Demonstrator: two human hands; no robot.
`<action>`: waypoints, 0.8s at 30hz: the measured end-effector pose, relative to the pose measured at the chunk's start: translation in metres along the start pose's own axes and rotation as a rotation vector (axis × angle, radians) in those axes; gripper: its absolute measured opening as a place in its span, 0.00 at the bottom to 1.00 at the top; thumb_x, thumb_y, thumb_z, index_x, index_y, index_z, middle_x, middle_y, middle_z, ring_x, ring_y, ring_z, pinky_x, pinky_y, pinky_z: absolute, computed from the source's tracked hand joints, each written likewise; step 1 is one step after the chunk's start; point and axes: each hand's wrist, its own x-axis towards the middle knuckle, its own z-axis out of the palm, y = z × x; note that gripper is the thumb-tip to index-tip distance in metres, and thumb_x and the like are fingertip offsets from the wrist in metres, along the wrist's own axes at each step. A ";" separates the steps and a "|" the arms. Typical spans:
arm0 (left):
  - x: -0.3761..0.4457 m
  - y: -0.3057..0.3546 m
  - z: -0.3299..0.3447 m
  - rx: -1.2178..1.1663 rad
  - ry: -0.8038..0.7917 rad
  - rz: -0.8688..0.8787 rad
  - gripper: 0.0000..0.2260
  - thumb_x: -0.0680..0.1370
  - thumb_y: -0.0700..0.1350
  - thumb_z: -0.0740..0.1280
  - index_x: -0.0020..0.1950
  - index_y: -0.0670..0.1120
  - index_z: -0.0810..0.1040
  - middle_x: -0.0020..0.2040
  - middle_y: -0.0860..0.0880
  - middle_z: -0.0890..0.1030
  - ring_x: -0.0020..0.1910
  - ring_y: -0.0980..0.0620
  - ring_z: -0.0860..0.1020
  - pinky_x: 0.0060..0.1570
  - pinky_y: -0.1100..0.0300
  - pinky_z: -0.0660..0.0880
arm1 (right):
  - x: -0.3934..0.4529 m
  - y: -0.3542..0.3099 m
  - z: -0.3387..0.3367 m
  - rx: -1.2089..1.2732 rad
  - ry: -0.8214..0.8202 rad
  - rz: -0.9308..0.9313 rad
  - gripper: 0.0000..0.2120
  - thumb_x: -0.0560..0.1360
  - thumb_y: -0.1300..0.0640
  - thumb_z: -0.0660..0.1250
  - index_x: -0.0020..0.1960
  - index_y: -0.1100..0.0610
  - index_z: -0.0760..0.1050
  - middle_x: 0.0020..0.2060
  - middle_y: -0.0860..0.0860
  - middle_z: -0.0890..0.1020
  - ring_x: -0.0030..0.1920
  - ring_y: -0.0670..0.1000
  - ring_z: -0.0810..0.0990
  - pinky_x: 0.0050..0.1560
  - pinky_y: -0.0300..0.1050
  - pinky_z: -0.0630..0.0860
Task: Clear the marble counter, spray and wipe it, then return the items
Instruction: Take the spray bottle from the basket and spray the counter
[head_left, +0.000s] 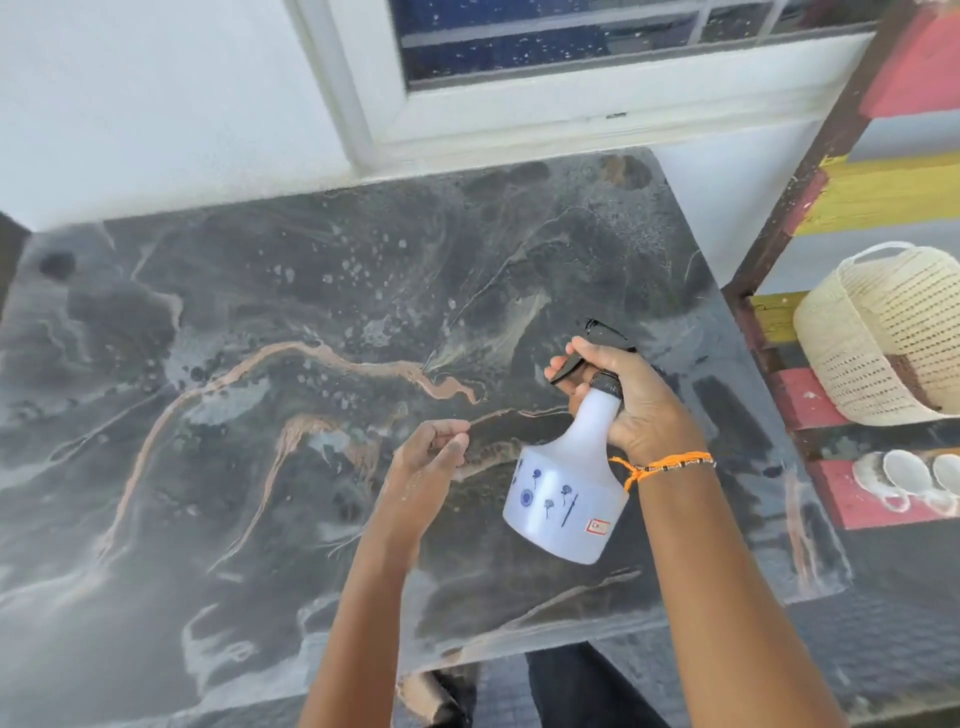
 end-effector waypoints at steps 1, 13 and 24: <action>-0.006 -0.006 -0.016 0.005 0.050 0.009 0.07 0.78 0.46 0.63 0.47 0.59 0.78 0.47 0.56 0.80 0.43 0.62 0.78 0.37 0.71 0.70 | -0.003 0.016 0.013 -0.033 -0.029 0.027 0.05 0.73 0.60 0.67 0.41 0.61 0.74 0.32 0.56 0.82 0.41 0.54 0.81 0.23 0.34 0.73; -0.127 -0.132 -0.212 0.248 0.753 -0.039 0.14 0.72 0.39 0.70 0.57 0.46 0.76 0.56 0.50 0.71 0.56 0.52 0.72 0.46 0.71 0.60 | -0.051 0.258 0.160 -0.709 -0.343 0.389 0.10 0.75 0.55 0.65 0.36 0.56 0.74 0.30 0.50 0.80 0.32 0.47 0.82 0.28 0.35 0.76; -0.149 -0.169 -0.217 0.492 0.514 0.076 0.32 0.67 0.43 0.74 0.68 0.45 0.67 0.73 0.46 0.61 0.75 0.44 0.53 0.73 0.45 0.53 | -0.063 0.323 0.209 -0.869 -0.194 0.173 0.12 0.75 0.59 0.62 0.32 0.57 0.69 0.25 0.51 0.72 0.22 0.46 0.72 0.20 0.34 0.65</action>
